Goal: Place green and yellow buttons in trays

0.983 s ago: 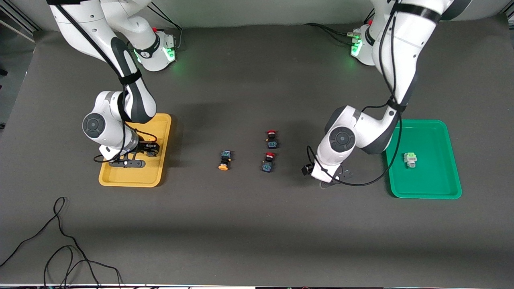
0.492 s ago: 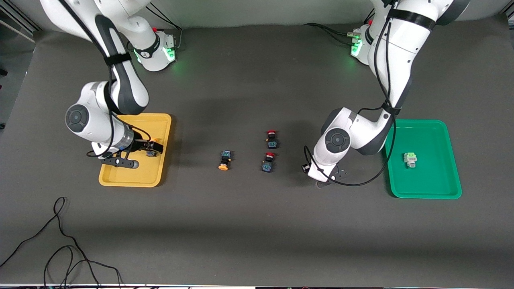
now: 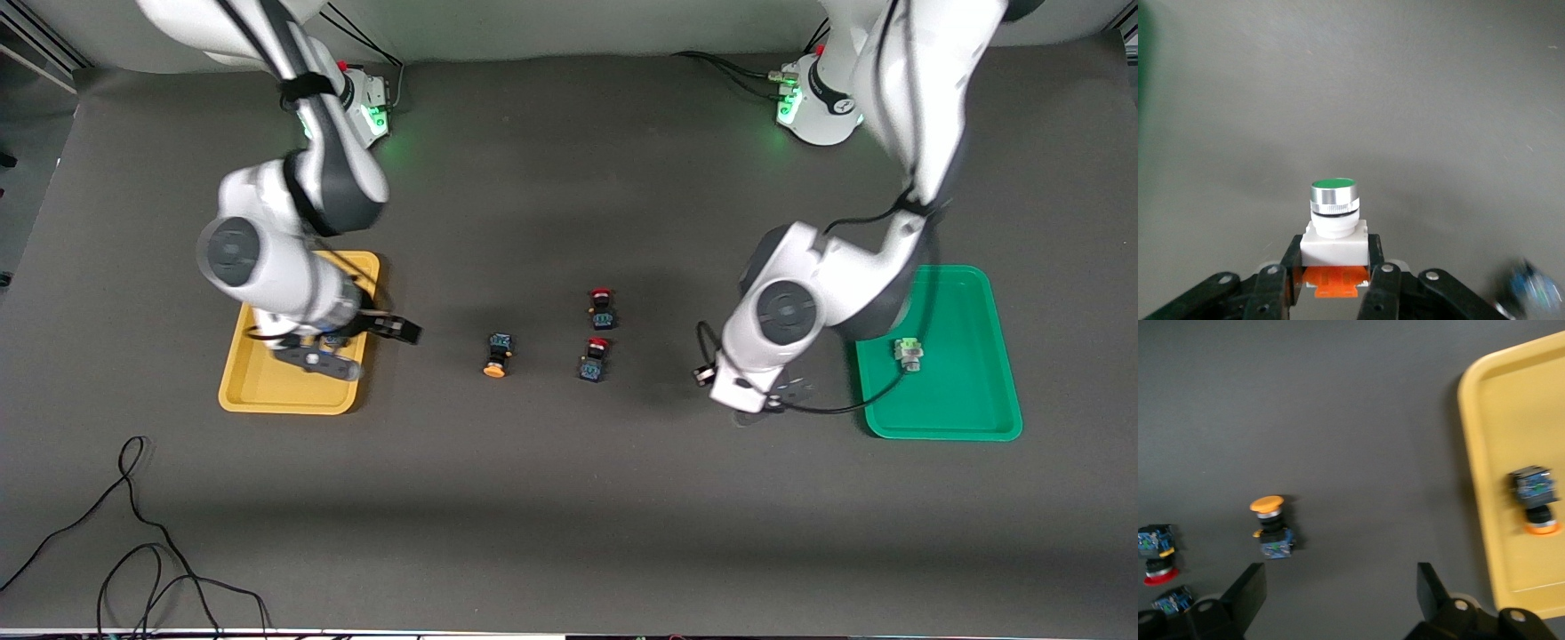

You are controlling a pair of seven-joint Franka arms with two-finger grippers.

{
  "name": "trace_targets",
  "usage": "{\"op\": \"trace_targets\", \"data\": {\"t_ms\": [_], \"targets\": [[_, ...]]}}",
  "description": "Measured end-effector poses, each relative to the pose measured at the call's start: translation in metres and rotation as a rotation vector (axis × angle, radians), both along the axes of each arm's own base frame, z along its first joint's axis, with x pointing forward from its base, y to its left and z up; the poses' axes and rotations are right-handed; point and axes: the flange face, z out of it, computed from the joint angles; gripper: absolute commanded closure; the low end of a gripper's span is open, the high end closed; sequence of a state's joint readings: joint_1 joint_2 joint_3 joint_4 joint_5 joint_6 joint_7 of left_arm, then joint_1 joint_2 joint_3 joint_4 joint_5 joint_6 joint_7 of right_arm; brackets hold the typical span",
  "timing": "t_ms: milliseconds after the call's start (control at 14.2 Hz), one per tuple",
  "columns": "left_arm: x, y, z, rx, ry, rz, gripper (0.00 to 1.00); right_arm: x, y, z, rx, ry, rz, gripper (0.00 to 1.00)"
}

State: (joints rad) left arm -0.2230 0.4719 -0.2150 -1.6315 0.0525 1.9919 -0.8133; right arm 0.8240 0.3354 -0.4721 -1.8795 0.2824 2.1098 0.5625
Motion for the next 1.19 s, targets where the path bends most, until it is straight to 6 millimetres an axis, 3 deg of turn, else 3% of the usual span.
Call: {"op": "trace_targets", "data": {"t_ms": [70, 211, 421, 562, 632, 773, 913, 983, 1124, 1194], "targets": [[-0.001, 0.019, 0.031, -0.010, 0.030, -0.047, 1.00, 0.003, 0.018, -0.009, 0.000, 0.004, -0.007, 0.00], [-0.003, 0.080, 0.068, -0.014, 0.102, -0.134, 1.00, 0.009, 0.047, -0.035, 0.009, 0.024, -0.008, 0.00], [0.000, 0.217, 0.083, -0.044, 0.171, -0.233, 1.00, 0.009, 0.089, -0.083, -0.020, 0.020, -0.023, 0.00], [-0.005, 0.313, 0.078, -0.030, 0.185, -0.289, 1.00, 0.003, 0.111, -0.112, -0.041, -0.010, -0.016, 0.00], [-0.009, 0.351, 0.074, -0.017, 0.184, -0.312, 1.00, 0.001, 0.118, -0.125, -0.049, -0.020, -0.009, 0.00], [-0.016, 0.399, 0.055, -0.003, 0.140, -0.346, 1.00, -0.003, 0.126, -0.147, -0.063, -0.039, -0.003, 0.00], [-0.026, 0.419, 0.010, 0.027, 0.089, -0.376, 1.00, -0.005, 0.126, -0.164, -0.076, -0.046, 0.000, 0.00], [-0.035, 0.421, -0.020, 0.042, 0.070, -0.394, 1.00, -0.005, 0.126, -0.168, -0.080, -0.050, 0.001, 0.12], [-0.056, 0.423, -0.078, 0.048, 0.034, -0.422, 1.00, -0.005, 0.125, -0.171, -0.082, -0.050, 0.001, 1.00], [-0.067, 0.425, -0.100, 0.040, 0.025, -0.422, 1.00, -0.004, 0.126, -0.170, -0.081, -0.052, 0.001, 1.00]]}}
